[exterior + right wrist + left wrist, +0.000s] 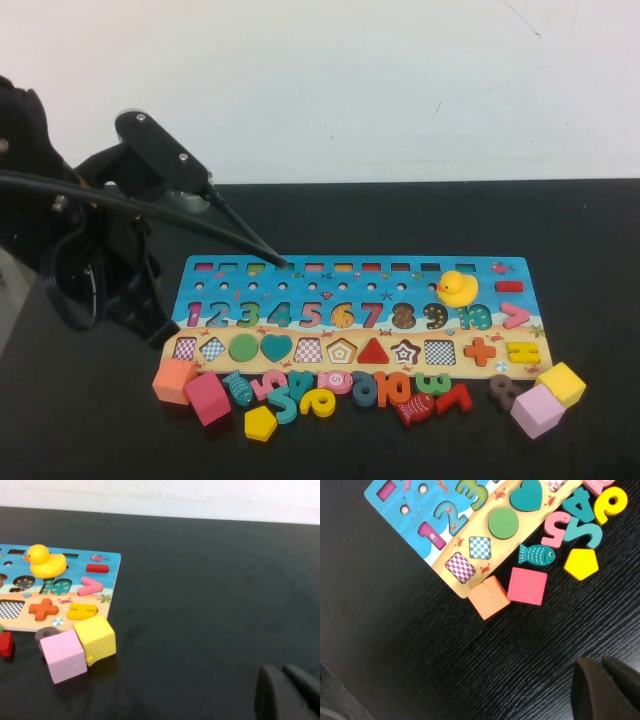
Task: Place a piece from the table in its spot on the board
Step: Pick up the "Pentagon"
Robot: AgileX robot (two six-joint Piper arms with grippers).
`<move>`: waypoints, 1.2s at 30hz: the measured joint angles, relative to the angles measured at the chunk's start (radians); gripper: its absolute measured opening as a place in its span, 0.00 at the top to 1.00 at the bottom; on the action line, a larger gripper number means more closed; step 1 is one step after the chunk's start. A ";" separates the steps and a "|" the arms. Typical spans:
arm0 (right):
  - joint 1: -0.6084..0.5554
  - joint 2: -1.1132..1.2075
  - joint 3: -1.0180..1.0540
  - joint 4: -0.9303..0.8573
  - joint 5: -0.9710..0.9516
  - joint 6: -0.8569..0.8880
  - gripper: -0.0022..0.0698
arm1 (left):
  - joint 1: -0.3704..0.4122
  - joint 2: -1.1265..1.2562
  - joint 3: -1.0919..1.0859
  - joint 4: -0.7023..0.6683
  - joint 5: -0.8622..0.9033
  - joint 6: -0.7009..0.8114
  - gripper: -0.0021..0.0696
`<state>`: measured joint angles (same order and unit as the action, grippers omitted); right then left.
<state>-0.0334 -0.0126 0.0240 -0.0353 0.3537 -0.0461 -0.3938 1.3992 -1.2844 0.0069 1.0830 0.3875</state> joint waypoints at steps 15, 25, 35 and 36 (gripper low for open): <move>0.000 0.000 0.000 0.000 0.000 0.000 0.94 | 0.000 0.193 -0.002 -0.065 0.026 -0.006 0.65; 0.000 0.000 0.000 0.000 0.000 0.000 0.94 | -0.130 0.393 -0.002 -0.044 -0.044 0.098 0.40; 0.000 0.000 0.000 0.000 0.000 0.000 0.94 | -0.161 0.423 -0.003 0.055 -0.055 -0.020 0.40; 0.000 0.000 0.000 0.000 0.000 0.000 0.94 | -0.161 0.423 -0.003 0.059 -0.055 -0.025 0.40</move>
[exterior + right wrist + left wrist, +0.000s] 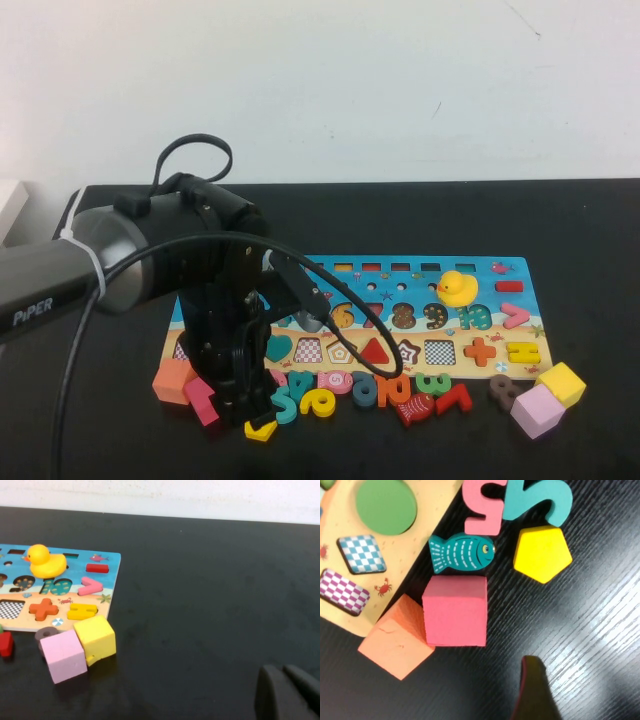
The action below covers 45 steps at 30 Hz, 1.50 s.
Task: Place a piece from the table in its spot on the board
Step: Pick up the "Pentagon"
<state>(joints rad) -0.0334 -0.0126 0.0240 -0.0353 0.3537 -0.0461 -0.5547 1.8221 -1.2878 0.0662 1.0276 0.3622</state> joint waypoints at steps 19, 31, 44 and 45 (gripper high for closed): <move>0.000 0.000 0.000 0.000 0.000 0.000 0.94 | 0.000 0.000 0.000 0.002 0.000 -0.088 0.40; 0.000 0.000 0.000 0.000 0.000 0.000 0.94 | 0.023 0.000 0.000 -0.058 -0.051 -0.161 0.40; 0.000 0.000 0.000 0.000 0.000 0.000 0.94 | 0.054 0.115 0.000 -0.129 -0.136 -0.107 0.40; 0.000 0.000 0.000 0.000 0.000 0.000 0.94 | 0.054 0.124 0.000 -0.129 -0.148 -0.107 0.40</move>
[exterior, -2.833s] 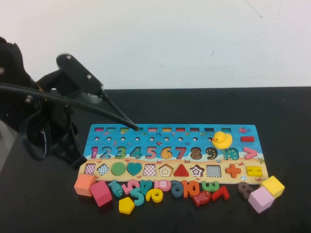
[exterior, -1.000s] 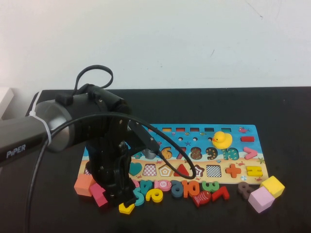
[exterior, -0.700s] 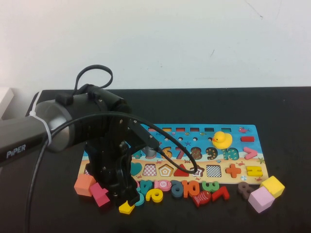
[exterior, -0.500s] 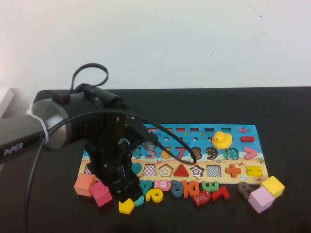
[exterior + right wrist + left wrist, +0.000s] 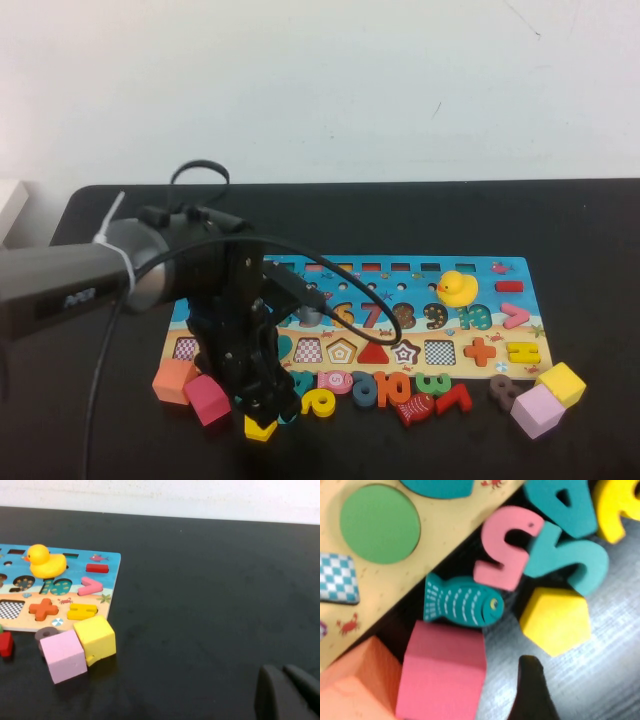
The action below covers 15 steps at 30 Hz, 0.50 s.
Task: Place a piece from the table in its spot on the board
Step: Pick up the "Pentagon"
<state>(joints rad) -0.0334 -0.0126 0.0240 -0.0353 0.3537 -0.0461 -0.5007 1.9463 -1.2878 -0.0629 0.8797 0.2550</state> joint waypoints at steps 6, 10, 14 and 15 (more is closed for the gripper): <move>0.000 0.000 0.000 0.000 0.000 0.000 0.94 | 0.000 0.064 0.000 0.000 -0.038 0.000 0.40; 0.000 0.000 0.000 0.000 0.000 0.000 0.94 | 0.000 0.102 0.000 -0.004 -0.047 0.001 0.40; 0.000 0.000 0.000 0.000 0.000 0.000 0.94 | 0.000 0.114 0.000 -0.006 -0.051 0.001 0.40; 0.000 0.000 0.000 0.000 0.000 0.000 0.94 | 0.000 0.114 -0.001 -0.008 -0.055 0.001 0.40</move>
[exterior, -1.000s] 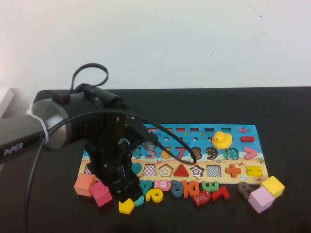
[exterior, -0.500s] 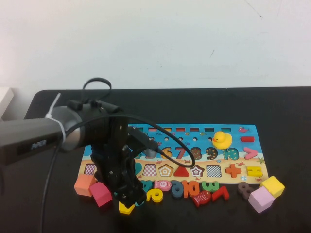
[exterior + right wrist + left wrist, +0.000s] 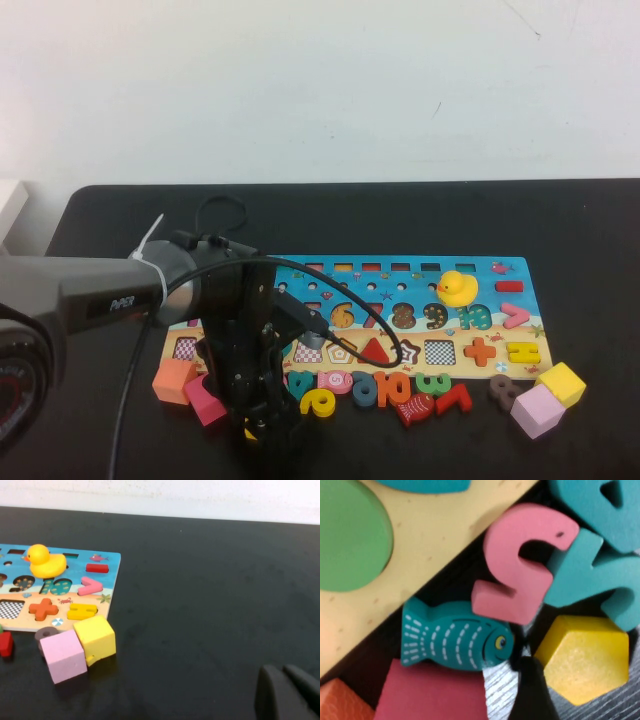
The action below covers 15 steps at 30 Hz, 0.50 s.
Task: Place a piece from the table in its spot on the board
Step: Pick up the "Pentagon"
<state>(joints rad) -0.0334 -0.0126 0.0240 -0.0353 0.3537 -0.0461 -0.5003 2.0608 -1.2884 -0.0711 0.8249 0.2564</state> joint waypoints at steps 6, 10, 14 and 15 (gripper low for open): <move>0.000 0.000 0.000 0.000 0.000 0.000 0.94 | 0.000 0.000 0.000 -0.016 -0.026 0.000 0.39; 0.000 0.000 0.000 0.000 0.000 0.000 0.94 | 0.000 0.001 0.000 -0.022 -0.029 0.000 0.39; 0.000 0.000 0.000 0.000 0.000 0.000 0.94 | 0.000 0.002 0.000 -0.022 -0.029 0.000 0.39; 0.000 0.000 0.000 0.000 0.000 0.000 0.94 | 0.000 0.002 0.000 -0.022 -0.029 0.000 0.39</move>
<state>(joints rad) -0.0334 -0.0126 0.0240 -0.0353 0.3537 -0.0461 -0.5003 2.0631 -1.2884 -0.0930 0.7954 0.2564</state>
